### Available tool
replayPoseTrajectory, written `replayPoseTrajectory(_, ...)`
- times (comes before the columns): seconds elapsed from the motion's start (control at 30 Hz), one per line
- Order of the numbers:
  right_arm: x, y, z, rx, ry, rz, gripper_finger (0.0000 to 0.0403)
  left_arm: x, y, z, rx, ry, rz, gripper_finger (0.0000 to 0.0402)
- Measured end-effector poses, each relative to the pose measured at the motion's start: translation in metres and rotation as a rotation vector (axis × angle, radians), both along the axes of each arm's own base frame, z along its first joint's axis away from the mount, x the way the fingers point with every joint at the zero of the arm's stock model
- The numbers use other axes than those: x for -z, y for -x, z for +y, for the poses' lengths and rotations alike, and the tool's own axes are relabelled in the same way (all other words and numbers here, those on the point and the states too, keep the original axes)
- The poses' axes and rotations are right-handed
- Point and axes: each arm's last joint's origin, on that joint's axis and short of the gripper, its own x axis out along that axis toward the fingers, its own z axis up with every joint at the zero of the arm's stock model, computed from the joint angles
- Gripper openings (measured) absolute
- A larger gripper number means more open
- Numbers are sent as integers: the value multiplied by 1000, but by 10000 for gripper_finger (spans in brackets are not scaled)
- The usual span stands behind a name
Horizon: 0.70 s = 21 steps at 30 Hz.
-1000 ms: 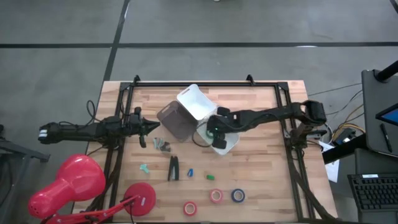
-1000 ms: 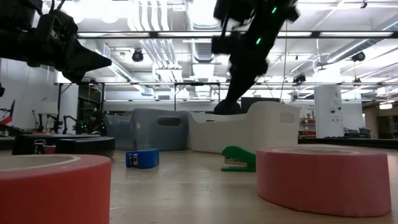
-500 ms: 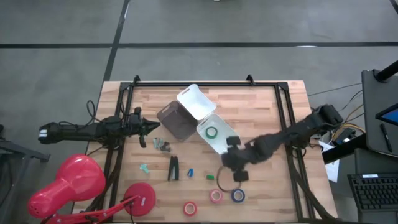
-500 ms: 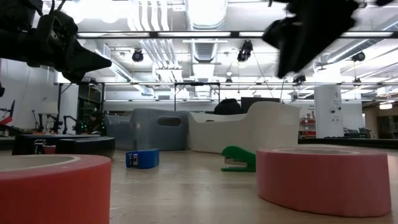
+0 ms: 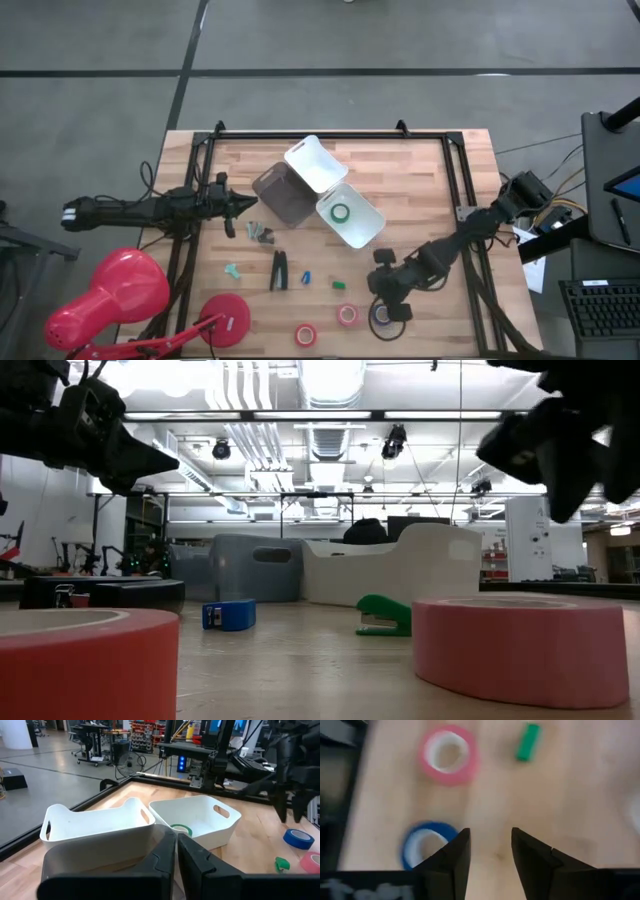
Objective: Pick and place Stapler, Stapler remover, tape
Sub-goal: Put the blue tape into the bottom white bin
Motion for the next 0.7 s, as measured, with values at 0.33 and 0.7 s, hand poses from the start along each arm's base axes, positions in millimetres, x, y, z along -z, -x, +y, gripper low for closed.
replayPoseTrajectory(0.33, 19, 12, 17, 15, -66, 14, 144, 1, 0, 0, 0, 0, 14, 23)
replayPoseTrajectory(0.7, 44, 12, 23, 29, -30, 79, 167, 2, 0, 0, 0, 1, 21, 23)
